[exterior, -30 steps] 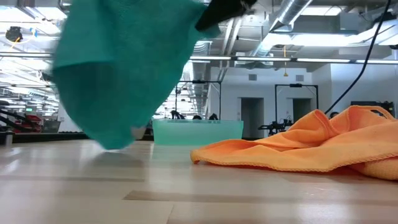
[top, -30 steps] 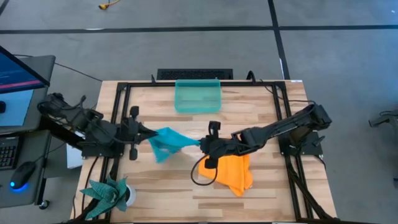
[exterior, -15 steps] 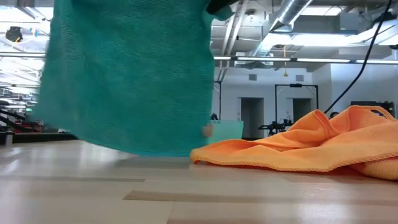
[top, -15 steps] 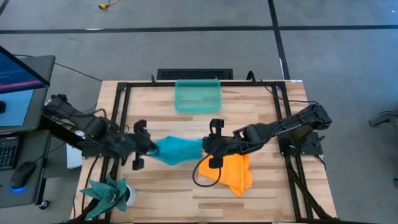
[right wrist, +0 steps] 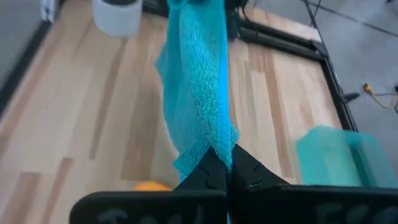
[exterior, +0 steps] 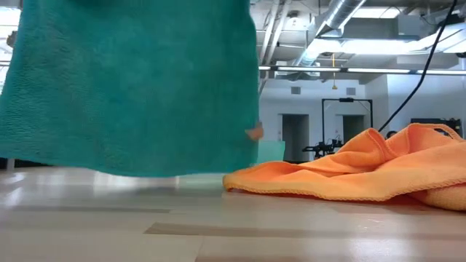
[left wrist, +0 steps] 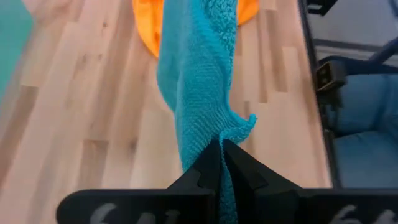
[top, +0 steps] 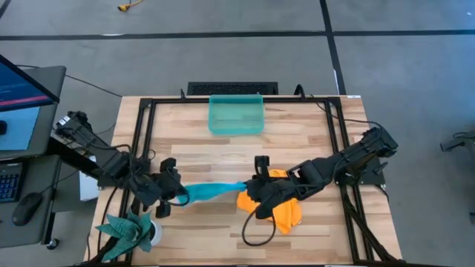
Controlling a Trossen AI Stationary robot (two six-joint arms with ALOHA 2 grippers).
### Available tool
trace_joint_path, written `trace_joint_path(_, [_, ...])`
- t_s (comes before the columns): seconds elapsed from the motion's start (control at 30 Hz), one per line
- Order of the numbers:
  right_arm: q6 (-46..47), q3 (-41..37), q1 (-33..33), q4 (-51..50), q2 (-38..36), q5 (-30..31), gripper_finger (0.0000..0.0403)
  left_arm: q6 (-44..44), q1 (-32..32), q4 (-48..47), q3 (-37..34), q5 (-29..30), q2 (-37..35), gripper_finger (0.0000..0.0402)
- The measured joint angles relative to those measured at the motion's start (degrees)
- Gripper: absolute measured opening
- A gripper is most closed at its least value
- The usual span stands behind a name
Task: Roll microfiber towels into tight, uniform cylinder then place into a basket
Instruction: Fold the blue microfiber cloth
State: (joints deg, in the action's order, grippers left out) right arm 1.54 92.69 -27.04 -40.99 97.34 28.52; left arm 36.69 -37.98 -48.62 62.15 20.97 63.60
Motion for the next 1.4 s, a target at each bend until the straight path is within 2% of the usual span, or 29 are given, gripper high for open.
trace_joint_path(0.2, [0.56, 2.10, -1.62, 1.42, 0.15, -0.03, 0.0008, 10.81, -1.94, 1.70, 0.00, 0.33, -0.01, 0.0000])
trace_joint_path(0.57, [9.98, 1.93, -3.98, 0.69, 1.51, -2.24, 0.0009, 25.28, -6.68, 1.35, 0.00, 0.92, -0.01, 0.0000])
trace_joint_path(0.67, [10.47, 1.75, -3.48, -0.11, 3.47, -0.83, 0.0009, 25.66, -7.30, -0.48, -0.37, 3.98, 0.01, 0.0000])
trace_joint_path(0.83, [10.56, 1.89, -0.69, -3.24, 6.00, 0.52, 0.0009, 29.00, -5.16, -9.63, -2.12, 10.60, 0.32, 0.0000])
trace_joint_path(1.03, [10.45, 1.44, 3.68, -9.03, 10.40, 3.80, 0.0009, 28.55, -2.87, -13.40, -3.95, 21.57, 0.22, 0.0000])
trace_joint_path(1.4, [10.20, 1.86, 9.77, -10.31, 15.02, 4.84, 0.0009, 27.83, 3.01, -11.63, -13.65, 27.01, 0.30, 0.0000])
